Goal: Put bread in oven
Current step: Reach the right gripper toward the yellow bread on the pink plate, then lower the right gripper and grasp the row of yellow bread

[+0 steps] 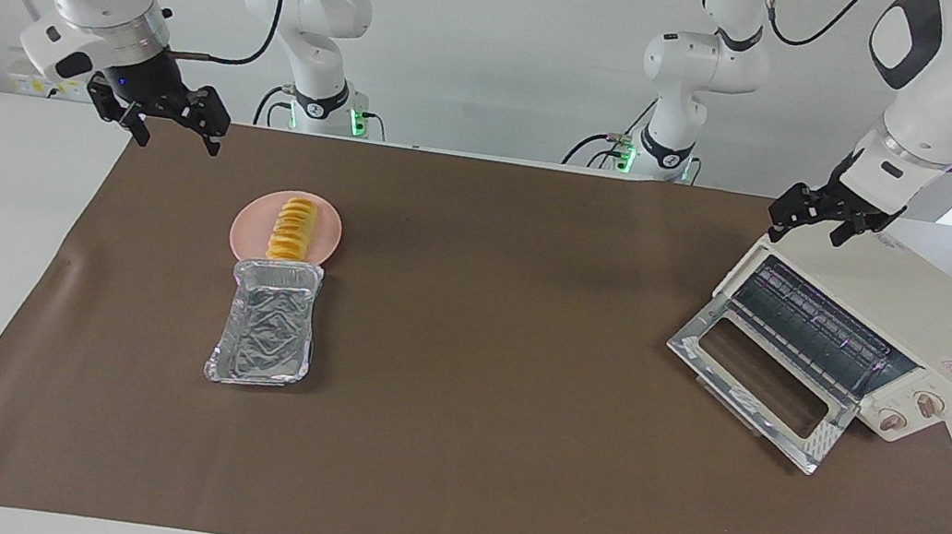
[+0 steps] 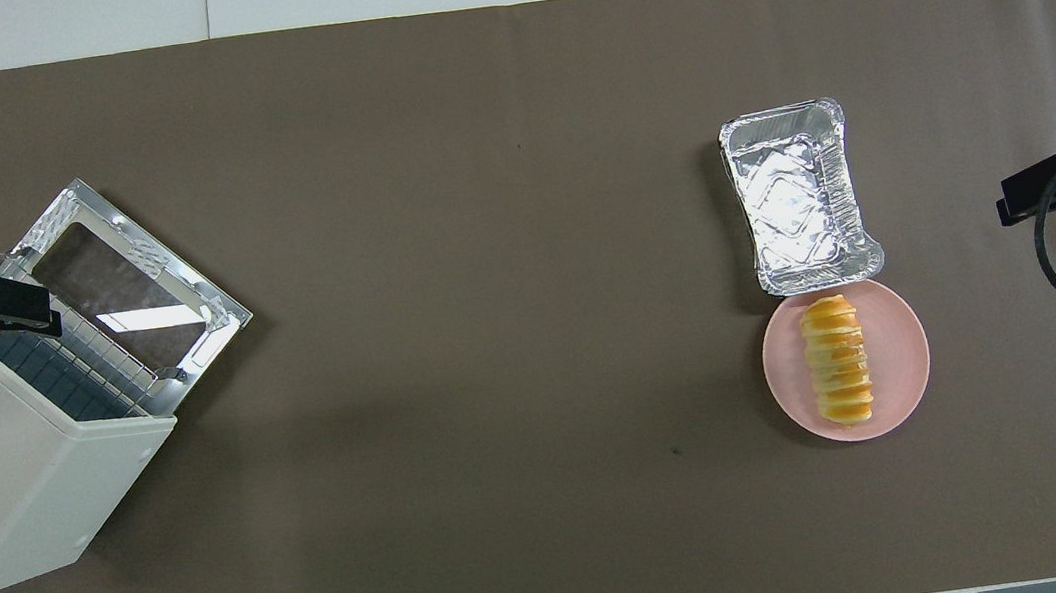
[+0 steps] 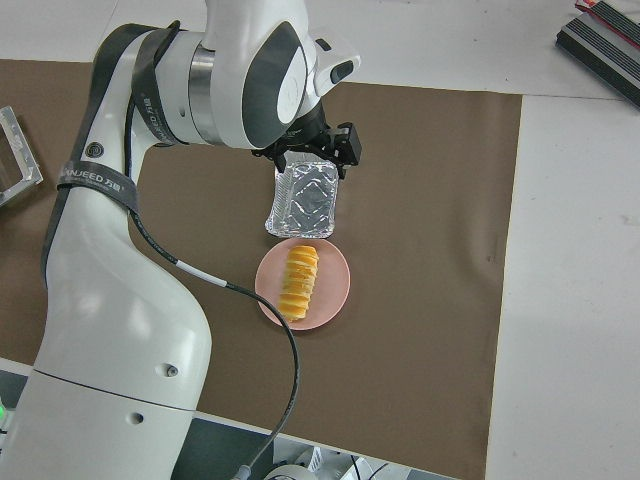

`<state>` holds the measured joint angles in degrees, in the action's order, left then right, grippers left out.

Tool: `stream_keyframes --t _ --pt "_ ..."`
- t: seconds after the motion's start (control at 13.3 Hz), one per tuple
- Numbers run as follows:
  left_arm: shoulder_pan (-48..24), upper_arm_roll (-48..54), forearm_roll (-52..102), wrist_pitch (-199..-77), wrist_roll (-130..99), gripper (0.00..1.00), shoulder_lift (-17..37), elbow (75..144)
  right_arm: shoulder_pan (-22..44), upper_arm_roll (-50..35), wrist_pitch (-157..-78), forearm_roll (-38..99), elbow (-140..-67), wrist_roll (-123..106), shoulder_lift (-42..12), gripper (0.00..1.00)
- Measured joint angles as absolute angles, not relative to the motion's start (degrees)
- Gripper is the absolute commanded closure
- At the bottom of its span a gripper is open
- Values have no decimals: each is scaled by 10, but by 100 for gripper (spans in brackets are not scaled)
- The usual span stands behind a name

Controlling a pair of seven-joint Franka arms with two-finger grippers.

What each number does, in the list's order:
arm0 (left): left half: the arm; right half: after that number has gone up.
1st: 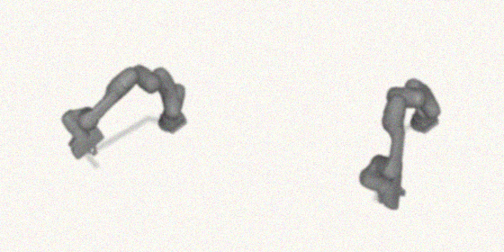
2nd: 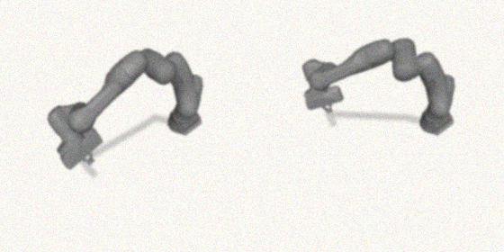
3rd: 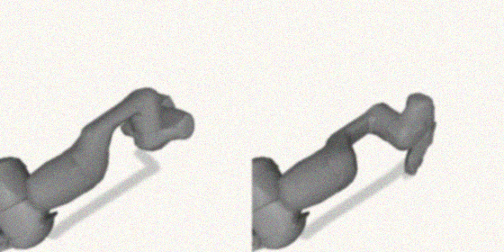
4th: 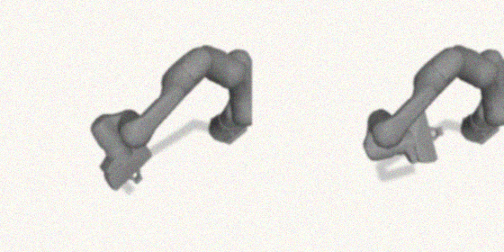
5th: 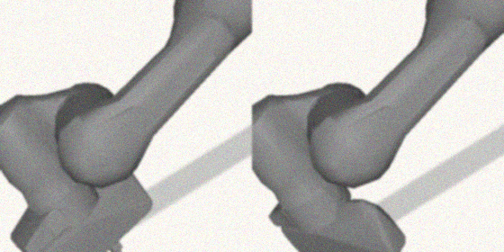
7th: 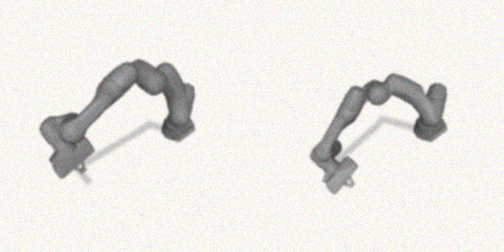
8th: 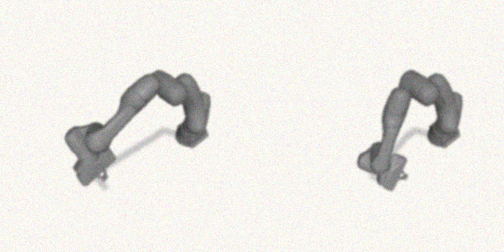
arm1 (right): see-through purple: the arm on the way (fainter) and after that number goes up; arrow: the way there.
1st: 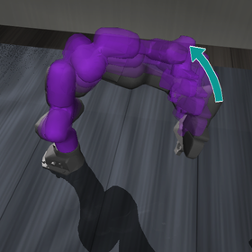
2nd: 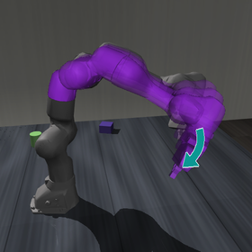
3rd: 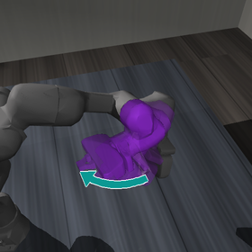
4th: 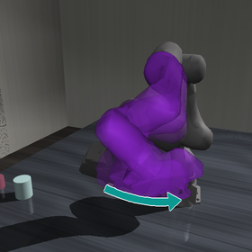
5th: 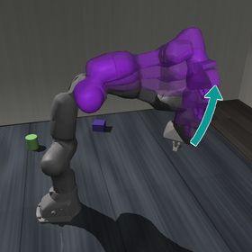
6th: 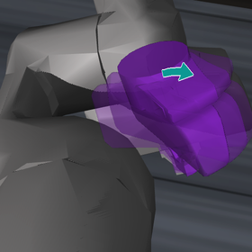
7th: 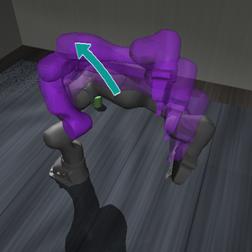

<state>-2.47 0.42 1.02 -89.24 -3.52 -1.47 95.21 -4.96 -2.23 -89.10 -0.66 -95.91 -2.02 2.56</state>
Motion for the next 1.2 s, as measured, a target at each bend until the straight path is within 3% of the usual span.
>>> stream_keyframes --t 0.6,1.2 --pt "-25 4 10 -892 -35 0 -15 952 -48 -25 -878 -3 -991 -20 36 0" --pt "-25 4 10 -892 -35 0 -15 952 12 -31 -1032 -3 -1230 49 136 0"
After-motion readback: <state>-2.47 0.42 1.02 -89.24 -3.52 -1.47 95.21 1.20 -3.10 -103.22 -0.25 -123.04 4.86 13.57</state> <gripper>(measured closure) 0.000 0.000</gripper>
